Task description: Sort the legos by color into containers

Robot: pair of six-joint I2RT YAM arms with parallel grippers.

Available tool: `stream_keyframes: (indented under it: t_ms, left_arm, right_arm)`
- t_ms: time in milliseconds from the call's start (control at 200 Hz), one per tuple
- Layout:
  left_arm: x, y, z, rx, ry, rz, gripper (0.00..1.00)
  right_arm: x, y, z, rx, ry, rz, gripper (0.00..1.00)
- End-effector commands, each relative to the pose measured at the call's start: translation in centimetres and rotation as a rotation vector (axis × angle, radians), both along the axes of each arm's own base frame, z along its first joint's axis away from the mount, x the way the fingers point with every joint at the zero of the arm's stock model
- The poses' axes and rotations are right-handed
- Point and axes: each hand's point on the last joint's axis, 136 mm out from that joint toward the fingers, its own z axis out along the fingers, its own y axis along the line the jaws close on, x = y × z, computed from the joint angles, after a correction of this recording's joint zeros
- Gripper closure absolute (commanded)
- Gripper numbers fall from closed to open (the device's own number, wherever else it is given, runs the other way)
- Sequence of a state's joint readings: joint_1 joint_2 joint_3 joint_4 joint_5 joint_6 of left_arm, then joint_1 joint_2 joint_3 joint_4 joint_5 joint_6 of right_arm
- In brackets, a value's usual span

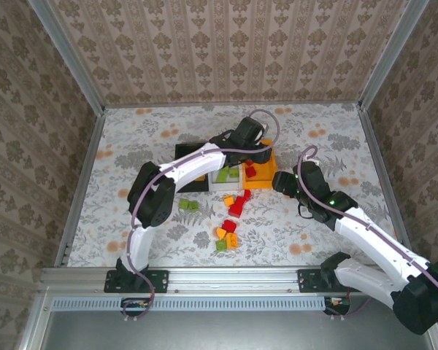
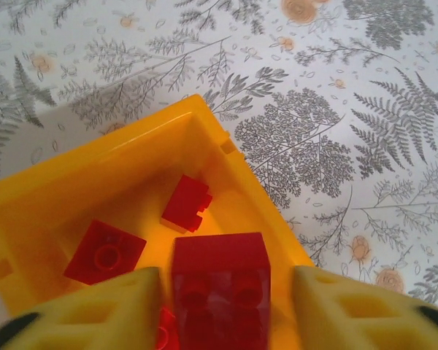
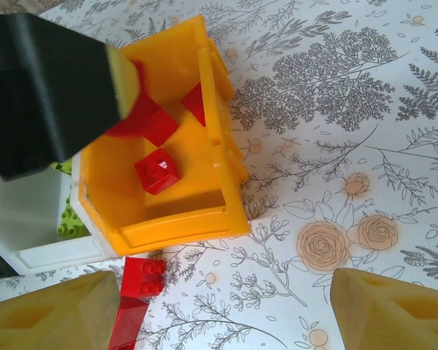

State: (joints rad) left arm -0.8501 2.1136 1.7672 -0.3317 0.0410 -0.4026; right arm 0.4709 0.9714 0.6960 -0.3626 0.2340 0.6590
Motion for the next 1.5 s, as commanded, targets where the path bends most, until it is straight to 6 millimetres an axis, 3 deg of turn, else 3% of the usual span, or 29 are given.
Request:
stream_keyframes:
  t_ms: [0, 220, 310, 360, 425, 635, 770, 905, 950, 1100, 1270, 1495]
  left_arm:
    - [0.2, -0.6, 2.4, -0.046, 0.000, -0.015, 0.40]
    - [-0.7, 0.7, 7.6, -0.140, -0.064, 0.012, 0.19]
    - [-2.0, 2.5, 9.3, -0.182, -0.084, 0.031, 0.11]
    - [-3.0, 3.8, 9.9, -0.203, -0.093, 0.044, 0.01]
    - [-4.4, 5.7, 10.4, -0.219, -0.103, 0.061, 0.00]
    - [-9.5, 13.1, 8.3, -0.183, -0.114, 0.160, 0.00]
    - [-12.2, 17.5, 7.2, -0.173, -0.130, 0.228, 0.00]
    - [-14.1, 20.7, 5.7, -0.169, -0.135, 0.283, 0.00]
    - [-14.6, 21.4, 5.3, -0.176, -0.136, 0.293, 0.00]
    - [-15.5, 23.2, 4.2, -0.186, -0.124, 0.338, 0.00]
    - [-16.0, 24.2, 3.6, -0.173, -0.119, 0.352, 0.00]
    - [-16.3, 25.3, 3.6, -0.185, -0.134, 0.373, 0.00]
  right_arm:
    - [-0.6, -0.7, -0.7, -0.023, 0.023, -0.014, 0.22]
    - [-0.5, 1.0, -1.2, 0.008, 0.040, 0.060, 0.22]
    - [-0.8, 2.9, -2.0, 0.015, 0.064, 0.125, 0.21]
    - [-1.0, 4.3, -2.7, 0.019, 0.088, 0.166, 0.21]
    - [-1.5, 6.5, -3.4, 0.014, 0.114, 0.230, 0.21]
    - [-3.6, 12.7, -6.7, -0.030, 0.210, 0.408, 0.21]
    - [-3.6, 14.2, -8.9, -0.064, 0.251, 0.398, 0.19]
    - [-2.8, 15.6, -9.0, -0.060, 0.231, 0.364, 0.17]
    - [-2.5, 16.0, -8.8, -0.058, 0.226, 0.358, 0.08]
    - [-1.8, 16.5, -9.5, -0.084, 0.269, 0.329, 0.08]
    - [-1.8, 16.0, -11.4, -0.155, 0.352, 0.297, 0.11]
    - [-2.3, 14.2, -12.3, -0.212, 0.400, 0.259, 0.21]
